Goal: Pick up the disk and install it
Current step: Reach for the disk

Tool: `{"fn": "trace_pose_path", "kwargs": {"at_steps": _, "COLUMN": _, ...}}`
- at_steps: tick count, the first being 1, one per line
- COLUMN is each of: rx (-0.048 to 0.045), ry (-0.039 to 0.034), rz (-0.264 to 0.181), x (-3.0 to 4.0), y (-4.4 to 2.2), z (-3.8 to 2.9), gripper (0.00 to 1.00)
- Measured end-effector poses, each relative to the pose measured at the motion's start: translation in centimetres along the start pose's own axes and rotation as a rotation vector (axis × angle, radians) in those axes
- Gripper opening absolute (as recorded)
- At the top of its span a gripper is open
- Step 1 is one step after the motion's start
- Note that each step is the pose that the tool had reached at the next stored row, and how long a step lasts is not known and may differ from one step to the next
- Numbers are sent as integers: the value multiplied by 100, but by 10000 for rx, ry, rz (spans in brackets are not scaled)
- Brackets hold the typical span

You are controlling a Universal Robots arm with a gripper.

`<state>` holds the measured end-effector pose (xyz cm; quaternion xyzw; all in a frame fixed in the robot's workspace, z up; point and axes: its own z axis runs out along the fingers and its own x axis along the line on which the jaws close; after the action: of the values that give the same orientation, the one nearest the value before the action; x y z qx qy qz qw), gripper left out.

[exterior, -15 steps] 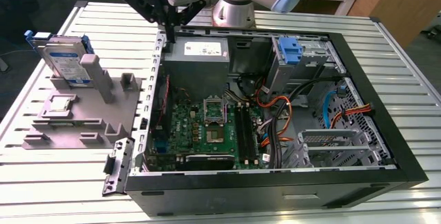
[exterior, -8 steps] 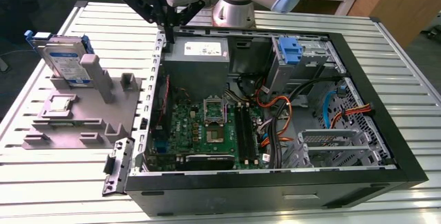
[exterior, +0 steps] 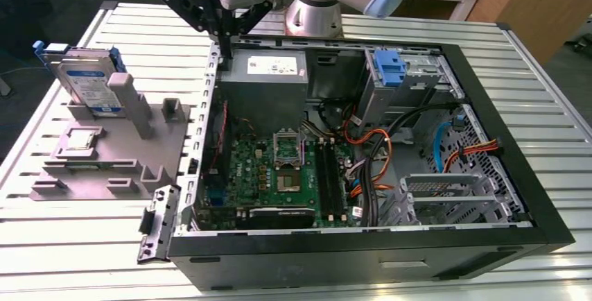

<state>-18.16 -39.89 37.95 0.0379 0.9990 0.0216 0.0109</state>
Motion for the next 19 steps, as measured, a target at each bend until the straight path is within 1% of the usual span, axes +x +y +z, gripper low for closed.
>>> {"fn": "trace_pose_path", "kwargs": {"at_steps": 7, "rx": 0, "ry": 0, "rz": 4, "x": 51, "y": -3, "z": 6, "gripper": 10}}
{"fn": "trace_pose_path", "kwargs": {"at_steps": 14, "rx": -8, "ry": 0, "rz": 4, "x": 119, "y": -6, "z": 8, "gripper": 10}}
{"fn": "trace_pose_path", "kwargs": {"at_steps": 19, "rx": -13, "ry": 3, "rz": 4, "x": 149, "y": -8, "z": 8, "gripper": 10}}
